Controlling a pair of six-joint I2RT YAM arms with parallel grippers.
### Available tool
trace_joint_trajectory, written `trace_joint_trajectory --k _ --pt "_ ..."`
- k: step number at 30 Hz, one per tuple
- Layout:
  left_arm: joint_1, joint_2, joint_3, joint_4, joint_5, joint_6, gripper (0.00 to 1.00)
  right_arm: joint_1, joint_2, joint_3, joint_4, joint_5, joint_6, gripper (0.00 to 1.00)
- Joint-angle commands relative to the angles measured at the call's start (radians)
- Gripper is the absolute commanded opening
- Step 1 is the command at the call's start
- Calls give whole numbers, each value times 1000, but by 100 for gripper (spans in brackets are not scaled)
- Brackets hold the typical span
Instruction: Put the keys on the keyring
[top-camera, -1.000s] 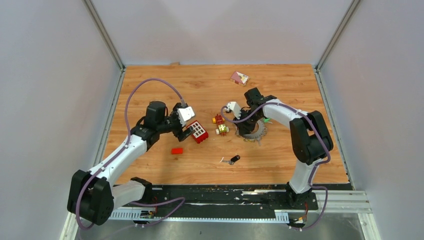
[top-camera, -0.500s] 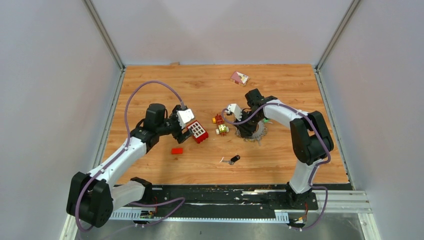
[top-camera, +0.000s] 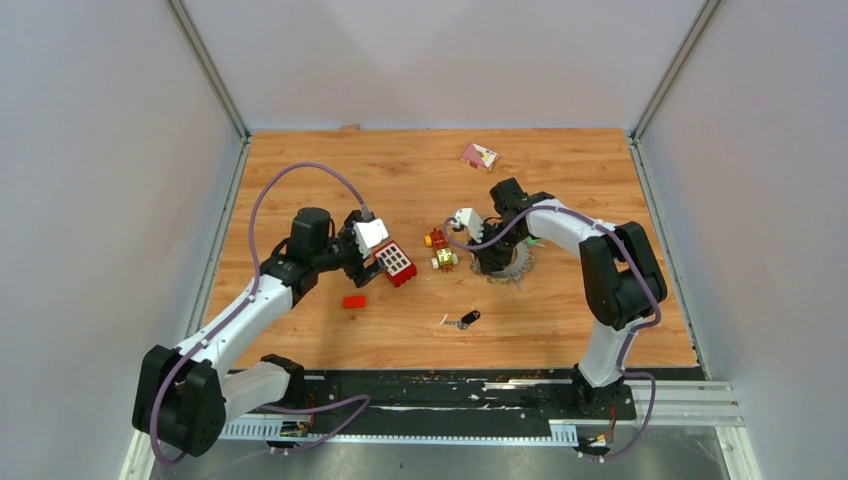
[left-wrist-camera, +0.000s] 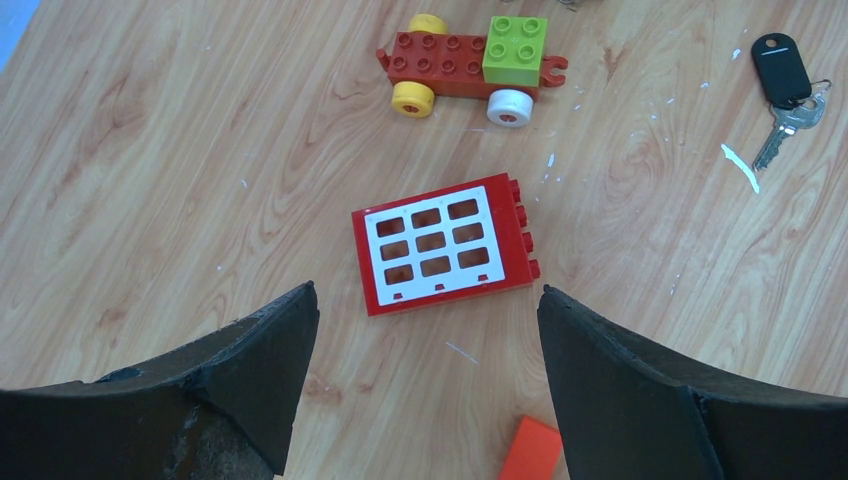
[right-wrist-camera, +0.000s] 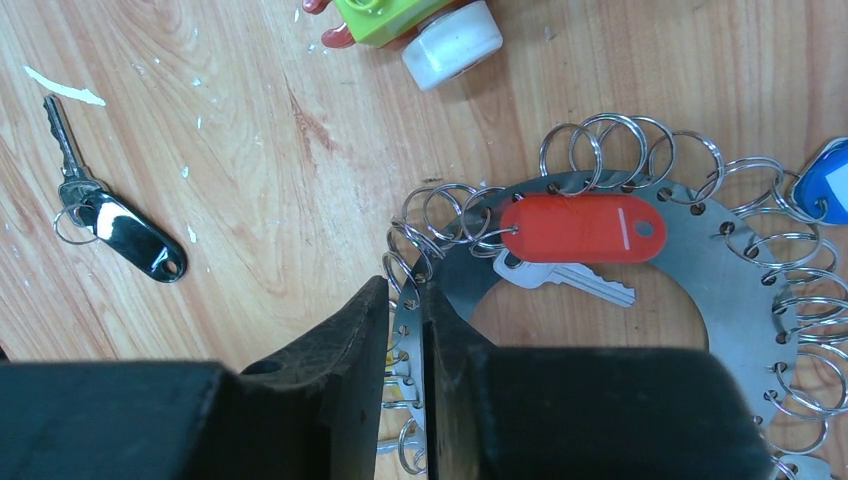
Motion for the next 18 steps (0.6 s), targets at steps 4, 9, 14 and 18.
trace_joint_trajectory --k 4,9,14,18 --pt "-5 -5 12 28 0 21 88 6 22 -6 12 -33 -26 16" --pt "-5 -5 10 27 -1 21 88 6 19 -15 21 -22 -29 16" --pt "-5 -1 11 28 -1 21 88 8 -7 -33 57 0 -32 25" --pt "-5 4 10 29 -1 19 88 12 -17 -38 57 -2 -47 27"
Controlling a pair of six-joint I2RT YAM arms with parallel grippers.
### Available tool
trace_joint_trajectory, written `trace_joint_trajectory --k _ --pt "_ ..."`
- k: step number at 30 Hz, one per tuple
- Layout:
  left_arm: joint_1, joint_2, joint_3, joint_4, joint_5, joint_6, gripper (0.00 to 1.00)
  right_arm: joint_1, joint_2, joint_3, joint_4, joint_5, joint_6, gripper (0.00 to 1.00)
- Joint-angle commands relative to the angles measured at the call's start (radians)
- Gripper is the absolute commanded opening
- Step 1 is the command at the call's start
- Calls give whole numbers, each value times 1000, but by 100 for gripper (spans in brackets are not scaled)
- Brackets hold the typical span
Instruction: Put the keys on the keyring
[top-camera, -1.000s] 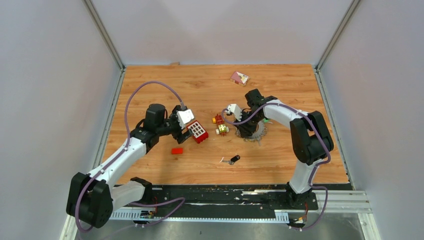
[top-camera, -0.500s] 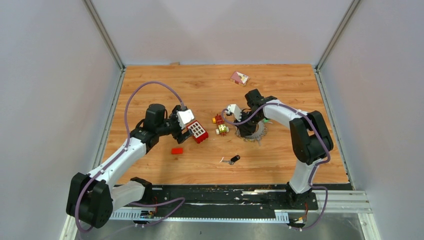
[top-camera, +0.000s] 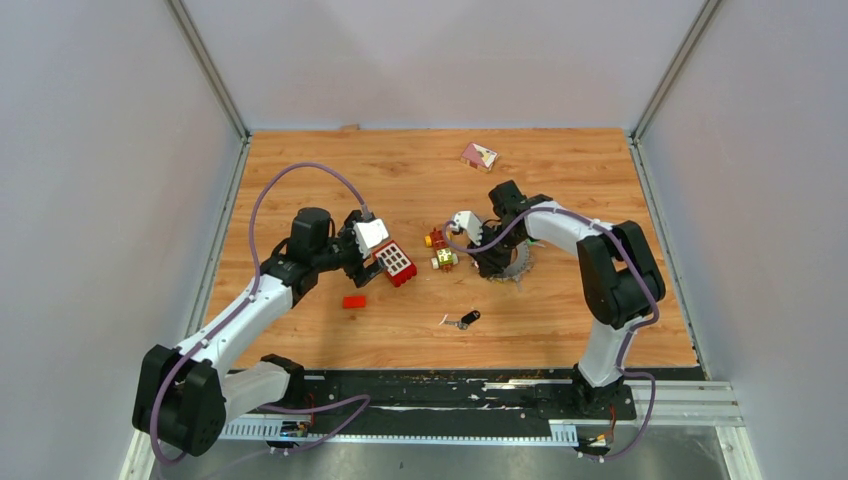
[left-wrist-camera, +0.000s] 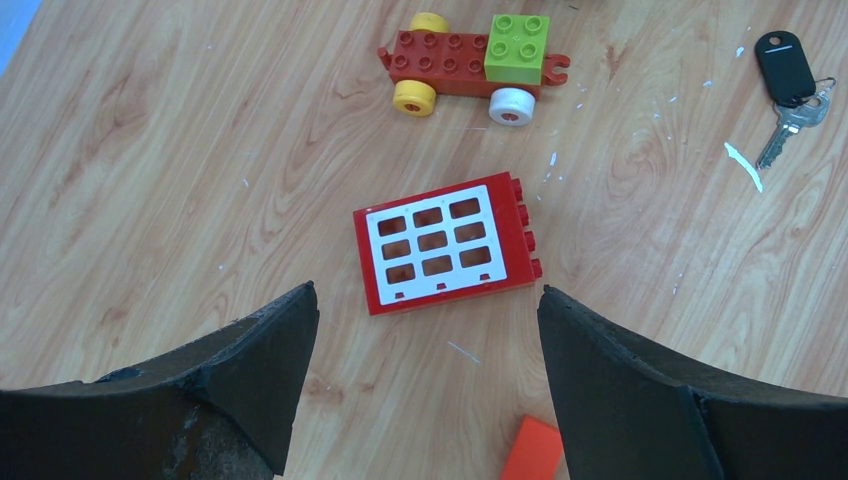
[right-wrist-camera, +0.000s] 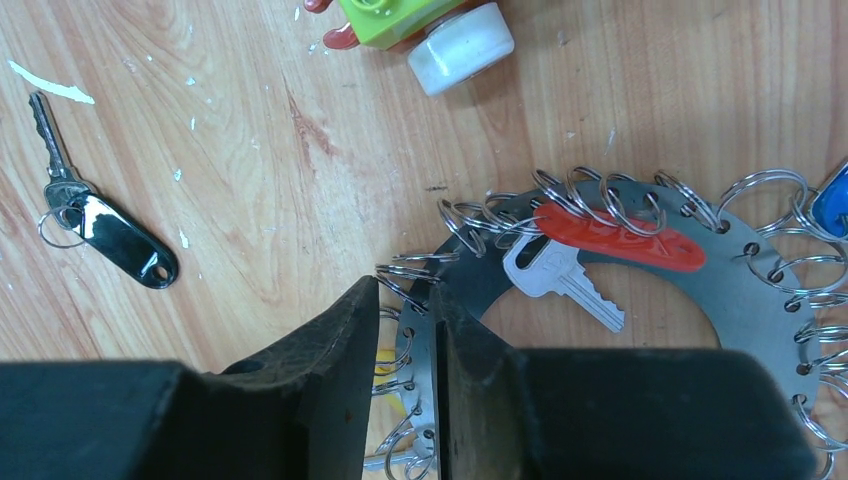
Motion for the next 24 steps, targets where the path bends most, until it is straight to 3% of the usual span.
trace_joint_trajectory --k 1,17,24 --pt "-5 2 9 30 2 16 88 14 -30 -26 37 1 -40 27" --pt "-5 -4 1 23 -10 24 88 28 -142 -20 47 25 -57 26" --pt "-5 -3 -2 28 -3 24 88 28 -176 -79 -2 60 -95 39"
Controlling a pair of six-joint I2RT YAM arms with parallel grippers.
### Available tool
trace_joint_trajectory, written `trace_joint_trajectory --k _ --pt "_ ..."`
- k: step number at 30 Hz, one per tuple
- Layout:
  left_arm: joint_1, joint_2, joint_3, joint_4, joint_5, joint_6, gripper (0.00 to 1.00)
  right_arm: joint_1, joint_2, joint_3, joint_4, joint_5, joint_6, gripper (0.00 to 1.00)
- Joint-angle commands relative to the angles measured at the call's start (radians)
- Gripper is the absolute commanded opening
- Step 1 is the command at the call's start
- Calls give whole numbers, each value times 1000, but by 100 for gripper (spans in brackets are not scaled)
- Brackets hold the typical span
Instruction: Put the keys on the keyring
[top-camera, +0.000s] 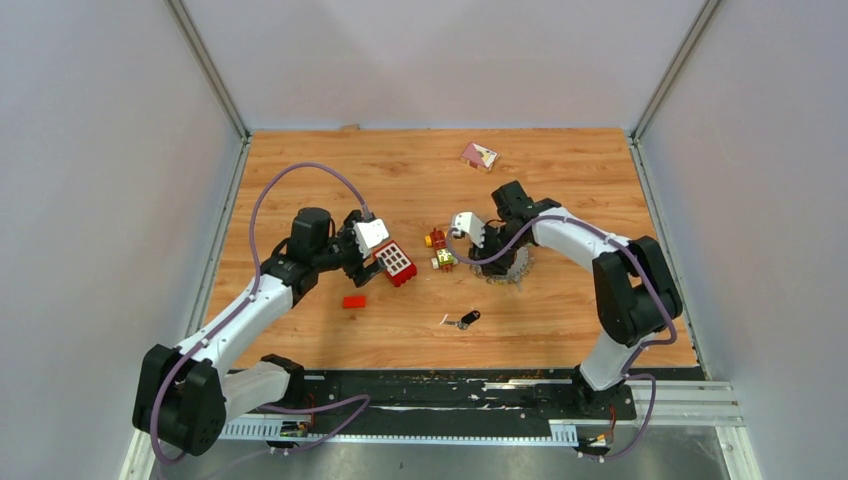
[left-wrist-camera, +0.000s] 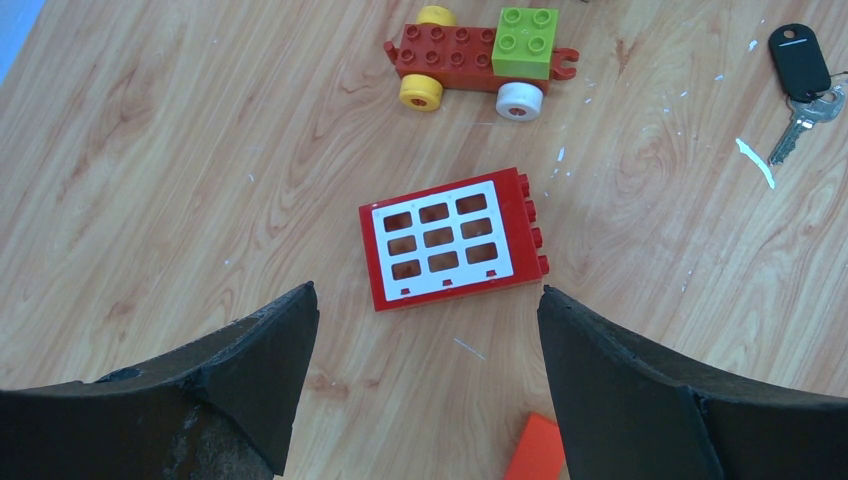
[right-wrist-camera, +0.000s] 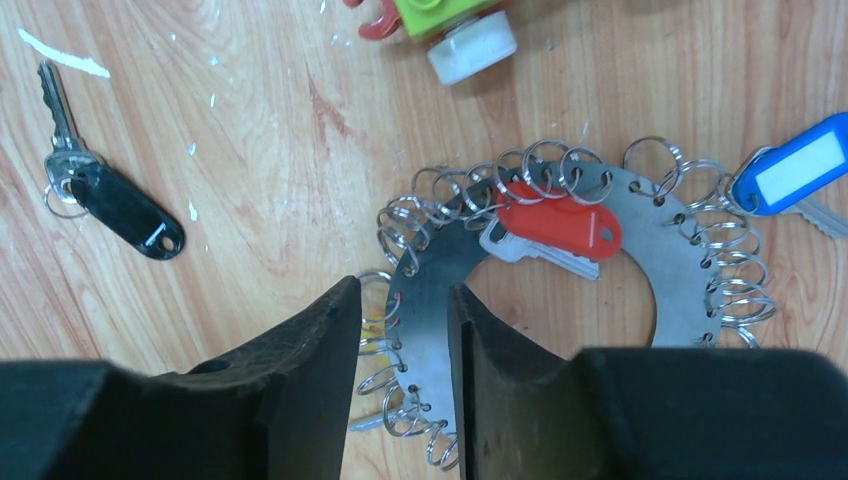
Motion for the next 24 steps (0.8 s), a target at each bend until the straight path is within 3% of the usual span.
trace_joint_trajectory --k 1,15,24 --pt "-5 -2 -2 29 12 17 88 4 -63 -40 -26 22 -50 40" --pt "-5 1 -2 26 11 7 88 79 -27 -116 95 159 -66 40" --pt "-5 11 2 30 15 11 88 94 -46 -114 146 184 -52 12"
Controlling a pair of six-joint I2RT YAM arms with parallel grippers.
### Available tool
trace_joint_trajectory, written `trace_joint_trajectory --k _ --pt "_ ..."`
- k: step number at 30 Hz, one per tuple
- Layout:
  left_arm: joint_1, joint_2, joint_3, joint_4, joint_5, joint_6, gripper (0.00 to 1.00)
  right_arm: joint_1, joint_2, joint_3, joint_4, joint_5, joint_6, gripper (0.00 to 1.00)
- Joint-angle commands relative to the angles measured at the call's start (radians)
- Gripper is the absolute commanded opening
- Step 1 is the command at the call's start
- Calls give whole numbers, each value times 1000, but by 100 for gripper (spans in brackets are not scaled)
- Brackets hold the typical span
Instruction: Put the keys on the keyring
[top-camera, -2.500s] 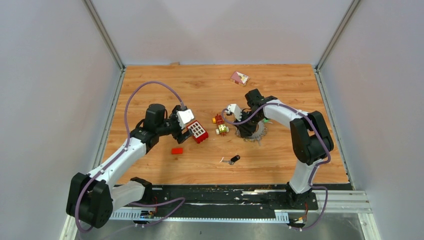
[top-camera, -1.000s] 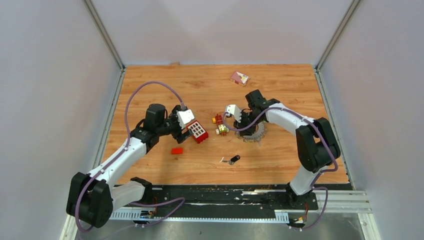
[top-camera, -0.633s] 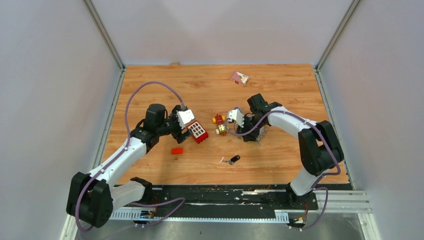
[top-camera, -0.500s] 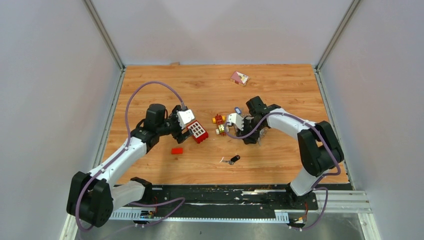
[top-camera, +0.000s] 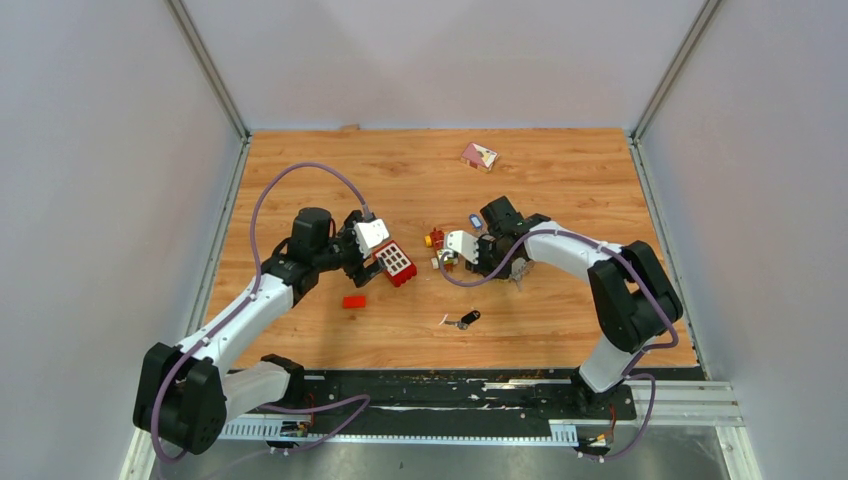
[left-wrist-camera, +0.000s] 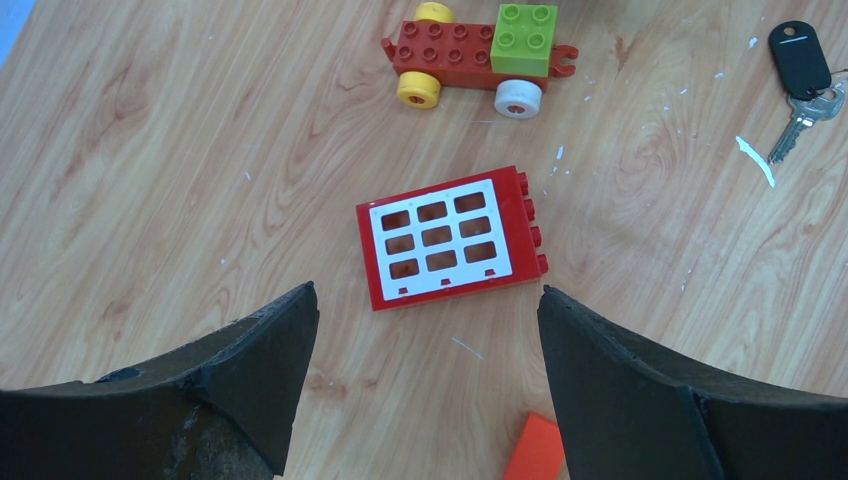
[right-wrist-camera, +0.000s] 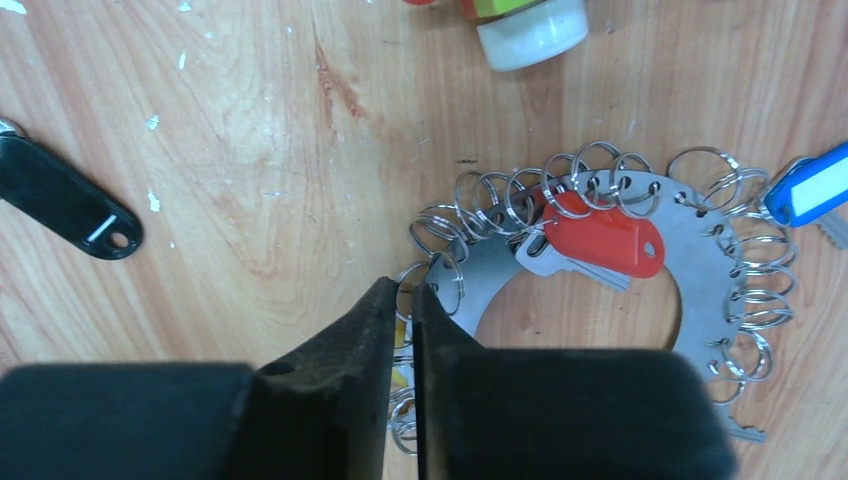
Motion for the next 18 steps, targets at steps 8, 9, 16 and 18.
trace_joint_trajectory --k 8,9,16,18 --pt "-4 7 3 29 17 14 88 7 -43 24 48 1 9 0" --pt "-4 7 3 28 17 14 88 7 -42 32 39 -5 9 0" --pt "-5 11 8 29 32 18 88 -20 -46 108 -70 -134 24 0" --pt "-4 13 11 32 49 23 87 -39 -54 134 -105 -194 26 0"
